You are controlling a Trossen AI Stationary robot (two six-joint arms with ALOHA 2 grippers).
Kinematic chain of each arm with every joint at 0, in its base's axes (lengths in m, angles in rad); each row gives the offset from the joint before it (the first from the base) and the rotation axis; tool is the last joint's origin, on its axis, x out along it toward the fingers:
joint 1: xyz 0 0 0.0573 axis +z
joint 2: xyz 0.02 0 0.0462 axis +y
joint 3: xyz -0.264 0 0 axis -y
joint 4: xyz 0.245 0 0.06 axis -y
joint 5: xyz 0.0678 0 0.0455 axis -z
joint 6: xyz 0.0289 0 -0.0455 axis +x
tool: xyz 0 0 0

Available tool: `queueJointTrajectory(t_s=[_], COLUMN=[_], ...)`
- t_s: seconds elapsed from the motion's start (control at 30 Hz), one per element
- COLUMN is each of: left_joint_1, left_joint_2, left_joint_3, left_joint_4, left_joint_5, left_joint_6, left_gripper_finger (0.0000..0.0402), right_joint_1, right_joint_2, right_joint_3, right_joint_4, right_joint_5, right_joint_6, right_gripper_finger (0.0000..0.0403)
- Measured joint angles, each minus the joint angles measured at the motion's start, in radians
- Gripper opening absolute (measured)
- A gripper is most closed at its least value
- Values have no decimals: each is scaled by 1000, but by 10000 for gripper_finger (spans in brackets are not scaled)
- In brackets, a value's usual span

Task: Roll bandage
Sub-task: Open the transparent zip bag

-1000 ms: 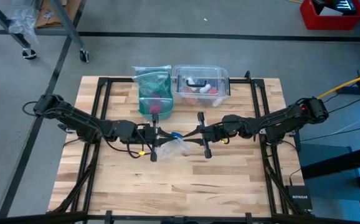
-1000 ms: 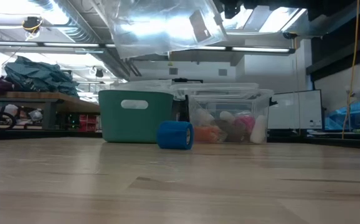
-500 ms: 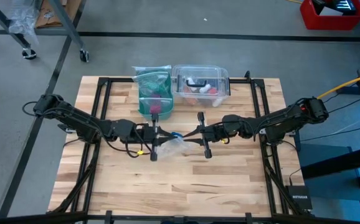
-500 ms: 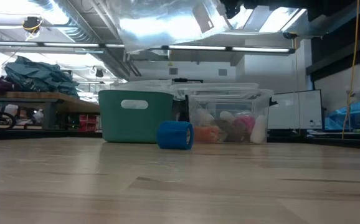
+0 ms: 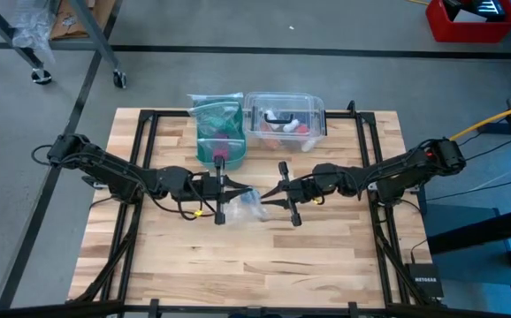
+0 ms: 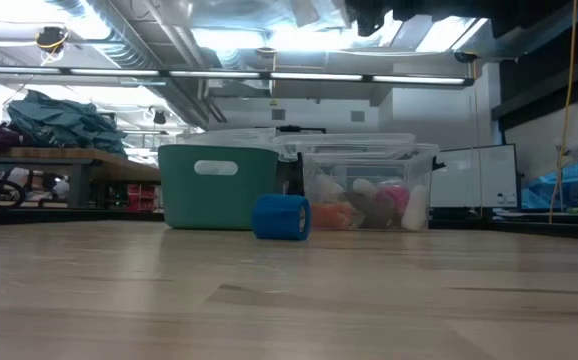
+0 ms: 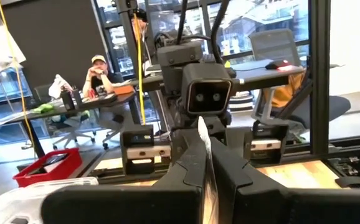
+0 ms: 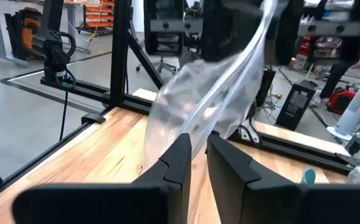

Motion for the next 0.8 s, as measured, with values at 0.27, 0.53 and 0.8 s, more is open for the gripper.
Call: queueJointTrajectory(t_s=[0.27, 0.53, 0.8], left_joint_1=[-1, -3, -3], left_joint_2=[52, 89, 80], left_joint_3=[0, 0, 0], left_joint_4=[46, 51, 50], left_joint_5=[54, 66, 66], left_joint_6=[35, 31, 66], left_gripper_finger=[0, 0, 0], right_joint_1=[0, 0, 0], right_joint_2=[111, 138, 138], right_joint_3=[0, 0, 0], right_joint_4=[99, 158, 160], right_joint_5=[-36, -136, -222], right_joint_6=[98, 103, 151], right_gripper_finger=[56, 56, 56])
